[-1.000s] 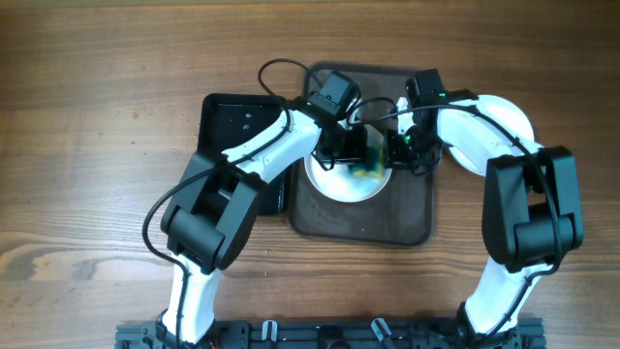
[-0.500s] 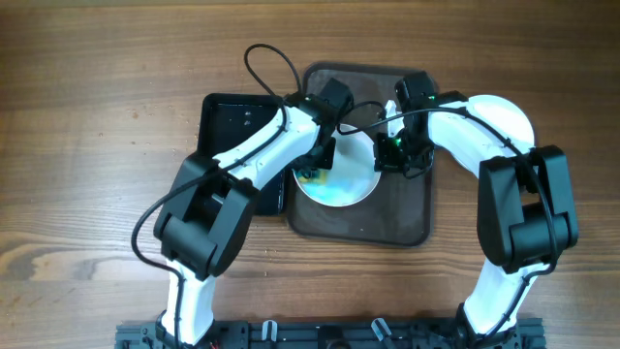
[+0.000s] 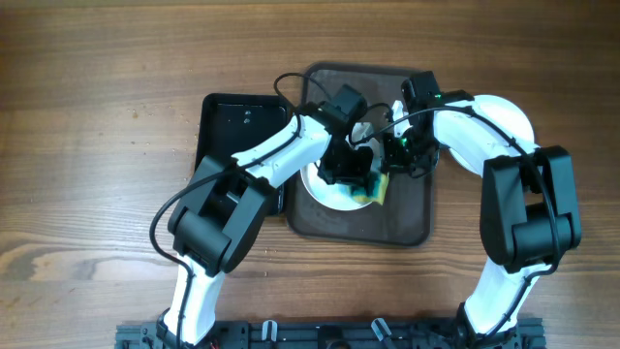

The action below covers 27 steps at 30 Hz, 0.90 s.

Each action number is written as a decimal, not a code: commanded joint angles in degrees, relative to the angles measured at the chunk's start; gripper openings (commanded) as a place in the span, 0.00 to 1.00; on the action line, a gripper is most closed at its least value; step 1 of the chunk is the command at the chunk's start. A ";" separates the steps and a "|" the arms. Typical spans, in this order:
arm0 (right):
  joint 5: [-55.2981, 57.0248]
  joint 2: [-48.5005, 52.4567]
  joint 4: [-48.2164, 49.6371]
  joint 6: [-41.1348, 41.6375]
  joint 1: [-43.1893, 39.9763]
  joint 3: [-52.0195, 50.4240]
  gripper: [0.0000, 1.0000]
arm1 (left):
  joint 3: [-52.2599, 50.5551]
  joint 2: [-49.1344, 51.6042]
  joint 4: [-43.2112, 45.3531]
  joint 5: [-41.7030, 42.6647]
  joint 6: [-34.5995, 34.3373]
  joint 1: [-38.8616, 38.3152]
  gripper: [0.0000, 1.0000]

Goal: Clean dirty plates on tray and stack at the side
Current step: 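Scrub the last plate with the sponge in the left gripper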

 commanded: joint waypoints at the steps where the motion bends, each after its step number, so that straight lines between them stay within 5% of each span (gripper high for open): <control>1: 4.98 1.60 0.31 0.28 0.00 -1.33 0.04 | -0.68 1.38 -6.69 -3.63 1.81 1.51 0.04; 6: 5.01 1.60 0.31 0.26 0.00 -1.33 0.04 | -0.68 -2.38 -13.14 -28.63 -3.28 5.75 0.04; 9: 4.98 1.60 0.31 0.24 0.00 -1.33 0.04 | -0.68 -5.46 -13.14 -36.35 -4.90 6.56 0.04; 16: 5.01 1.60 0.26 0.24 0.00 -1.33 0.04 | -0.68 -19.17 -12.24 -13.03 -4.44 10.03 0.04; 23: 4.98 1.60 1.18 -0.28 0.00 -1.33 0.04 | -3.67 -25.09 -16.72 -31.26 -4.44 22.38 0.04; 27: 4.96 1.60 1.57 -0.24 0.00 -1.33 0.04 | -16.17 -21.81 -6.49 -31.95 -5.18 25.16 0.04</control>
